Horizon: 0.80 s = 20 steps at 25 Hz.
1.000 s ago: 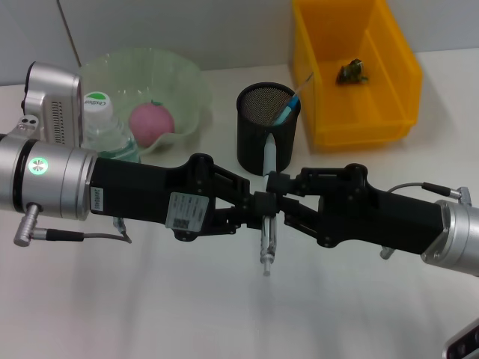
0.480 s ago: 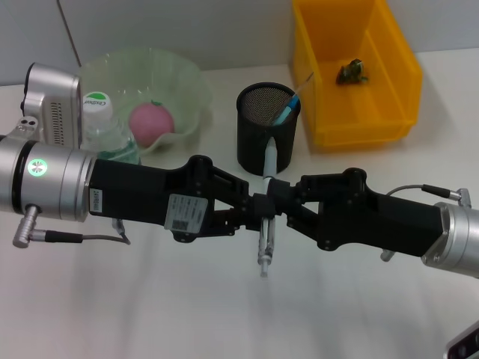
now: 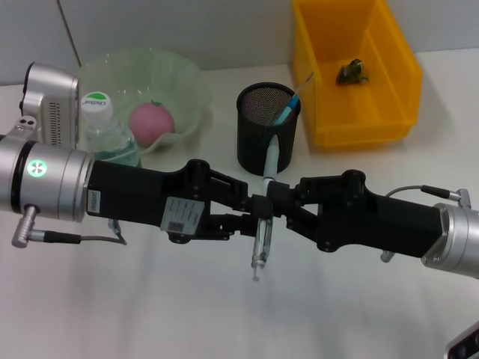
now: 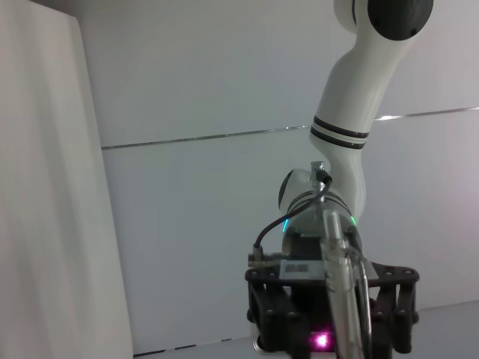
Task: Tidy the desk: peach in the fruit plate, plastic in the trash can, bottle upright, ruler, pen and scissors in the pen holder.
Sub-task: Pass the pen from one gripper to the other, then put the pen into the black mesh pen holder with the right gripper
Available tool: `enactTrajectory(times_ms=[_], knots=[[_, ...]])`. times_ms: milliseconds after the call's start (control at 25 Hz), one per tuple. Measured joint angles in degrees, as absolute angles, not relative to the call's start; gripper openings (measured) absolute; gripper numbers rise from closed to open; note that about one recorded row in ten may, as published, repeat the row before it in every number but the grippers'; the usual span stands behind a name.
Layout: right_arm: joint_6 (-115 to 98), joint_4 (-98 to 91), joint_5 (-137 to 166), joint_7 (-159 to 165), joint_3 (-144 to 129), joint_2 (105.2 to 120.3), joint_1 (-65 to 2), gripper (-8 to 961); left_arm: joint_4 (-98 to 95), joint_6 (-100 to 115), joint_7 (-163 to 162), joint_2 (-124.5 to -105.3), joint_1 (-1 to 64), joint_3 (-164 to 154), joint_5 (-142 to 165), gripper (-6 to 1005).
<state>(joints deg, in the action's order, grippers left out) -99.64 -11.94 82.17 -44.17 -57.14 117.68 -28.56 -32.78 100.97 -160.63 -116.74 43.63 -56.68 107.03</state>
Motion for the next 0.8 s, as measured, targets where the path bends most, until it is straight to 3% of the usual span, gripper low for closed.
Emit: enactTrajectory(times_ms=[120,320,560,800], knots=[[-99.7,-12.0,82.2,-44.2,-57.1,117.66,-28.5,134,-33.0,100.9,-160.5,-116.65,43.5,-56.6,107.3,229],[-99.2,-12.2,82.2,-44.2,-56.8,117.64,-28.1,137,-33.2,101.1,-159.8,-116.62,43.4,-56.5,107.4,425],[-97.2,-12.1,81.8,-44.4,-56.1,117.57,-27.3,148,-33.3,103.3,-154.5,-116.10,43.0,-55.8,106.9,512],[-97.4,-12.0,81.8,-42.9,-52.3,117.46,-26.2,159,-33.6,104.1,-144.2,-115.90,42.5,-55.7,107.2,521]])
